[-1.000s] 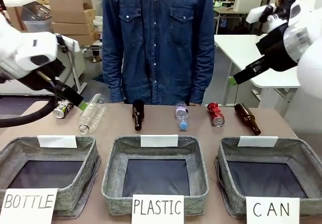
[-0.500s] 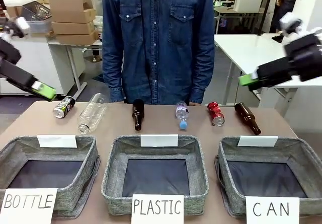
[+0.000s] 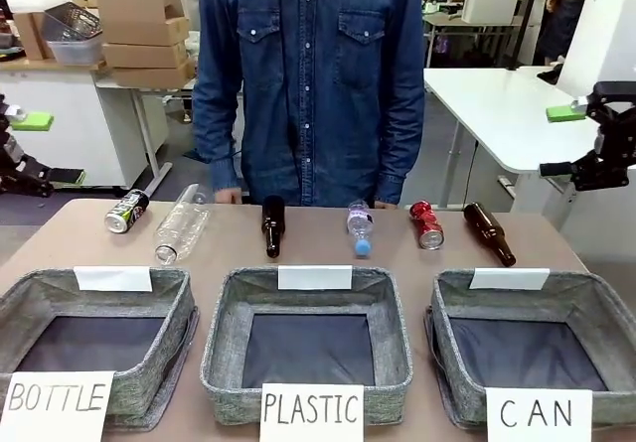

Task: Sort the can waste into the basket.
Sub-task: Pick up the can waste from the table and place it in the right Fabric basket.

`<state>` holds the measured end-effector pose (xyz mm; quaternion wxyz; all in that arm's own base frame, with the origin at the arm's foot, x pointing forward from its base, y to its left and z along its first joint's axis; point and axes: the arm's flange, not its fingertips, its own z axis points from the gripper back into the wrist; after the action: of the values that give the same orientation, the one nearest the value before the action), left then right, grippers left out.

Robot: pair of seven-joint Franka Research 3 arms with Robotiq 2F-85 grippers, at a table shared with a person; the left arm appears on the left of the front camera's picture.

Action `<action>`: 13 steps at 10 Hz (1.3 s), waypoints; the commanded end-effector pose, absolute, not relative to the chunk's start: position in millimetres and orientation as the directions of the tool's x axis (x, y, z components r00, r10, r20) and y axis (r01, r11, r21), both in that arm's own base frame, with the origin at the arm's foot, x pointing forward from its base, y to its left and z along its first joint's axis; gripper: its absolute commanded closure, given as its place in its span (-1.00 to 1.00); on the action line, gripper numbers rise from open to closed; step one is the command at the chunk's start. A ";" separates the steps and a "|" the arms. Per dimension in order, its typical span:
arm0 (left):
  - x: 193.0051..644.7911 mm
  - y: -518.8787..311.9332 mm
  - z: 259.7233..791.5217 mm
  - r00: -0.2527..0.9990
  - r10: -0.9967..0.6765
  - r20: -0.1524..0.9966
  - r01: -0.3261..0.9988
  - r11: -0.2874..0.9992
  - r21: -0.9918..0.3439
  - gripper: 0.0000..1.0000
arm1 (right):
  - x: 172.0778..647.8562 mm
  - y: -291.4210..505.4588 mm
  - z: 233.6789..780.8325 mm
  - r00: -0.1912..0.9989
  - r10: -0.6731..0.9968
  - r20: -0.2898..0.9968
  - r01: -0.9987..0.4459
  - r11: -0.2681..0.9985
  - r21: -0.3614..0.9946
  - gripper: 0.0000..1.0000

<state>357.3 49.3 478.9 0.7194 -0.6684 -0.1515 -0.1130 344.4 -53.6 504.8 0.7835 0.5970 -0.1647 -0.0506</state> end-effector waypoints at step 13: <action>404.6 70.0 473.0 0.856 0.150 0.494 0.220 0.760 -0.612 -1.00 | 344.4 -53.6 504.8 0.941 -0.276 0.198 -0.117 0.282 0.952 -1.00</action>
<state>395.9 88.2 483.4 0.8774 -0.4042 -0.2539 -0.0483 339.6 -53.4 503.2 0.7904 0.5899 -0.1528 -0.0622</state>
